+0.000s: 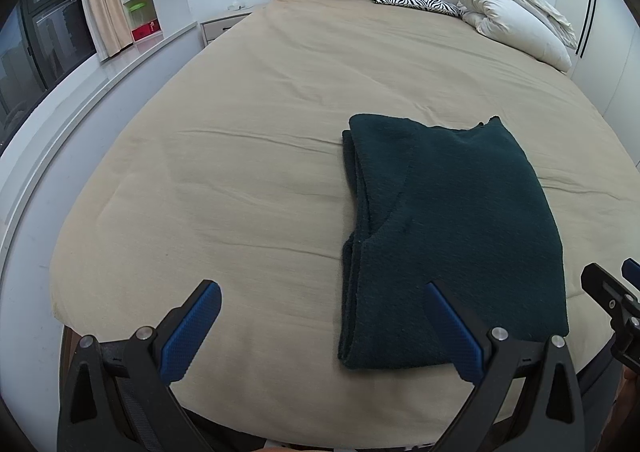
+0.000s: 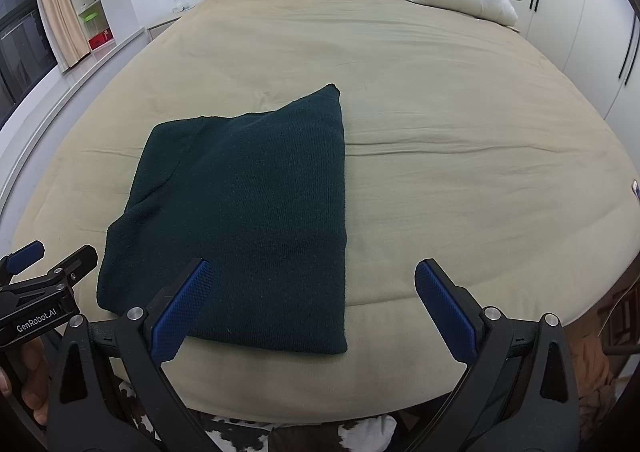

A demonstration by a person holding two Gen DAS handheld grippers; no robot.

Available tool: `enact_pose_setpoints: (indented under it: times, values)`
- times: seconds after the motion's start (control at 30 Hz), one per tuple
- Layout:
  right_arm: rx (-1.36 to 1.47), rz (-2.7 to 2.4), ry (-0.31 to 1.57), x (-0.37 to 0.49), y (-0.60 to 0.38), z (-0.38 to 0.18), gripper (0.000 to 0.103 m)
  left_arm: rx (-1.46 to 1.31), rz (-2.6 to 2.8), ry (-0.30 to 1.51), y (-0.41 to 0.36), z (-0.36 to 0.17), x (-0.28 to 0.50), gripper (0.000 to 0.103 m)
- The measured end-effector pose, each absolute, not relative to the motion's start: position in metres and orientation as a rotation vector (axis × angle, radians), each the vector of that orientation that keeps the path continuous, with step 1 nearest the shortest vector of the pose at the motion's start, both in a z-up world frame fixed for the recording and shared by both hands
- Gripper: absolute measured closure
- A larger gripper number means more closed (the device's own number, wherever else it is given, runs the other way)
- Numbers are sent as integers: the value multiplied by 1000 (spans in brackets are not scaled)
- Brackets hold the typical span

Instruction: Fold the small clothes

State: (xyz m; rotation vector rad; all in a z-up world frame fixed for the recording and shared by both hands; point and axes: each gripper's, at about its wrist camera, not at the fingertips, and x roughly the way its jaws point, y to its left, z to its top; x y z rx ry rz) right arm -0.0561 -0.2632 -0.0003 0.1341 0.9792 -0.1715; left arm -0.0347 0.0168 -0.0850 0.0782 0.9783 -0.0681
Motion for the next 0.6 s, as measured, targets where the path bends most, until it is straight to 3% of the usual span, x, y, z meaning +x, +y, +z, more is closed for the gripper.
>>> enact_pose_setpoints:
  times: [0.6]
  values:
    - [135,-175,979,-58,-263,0,0,81,-90,981,17,-86,-32,0]
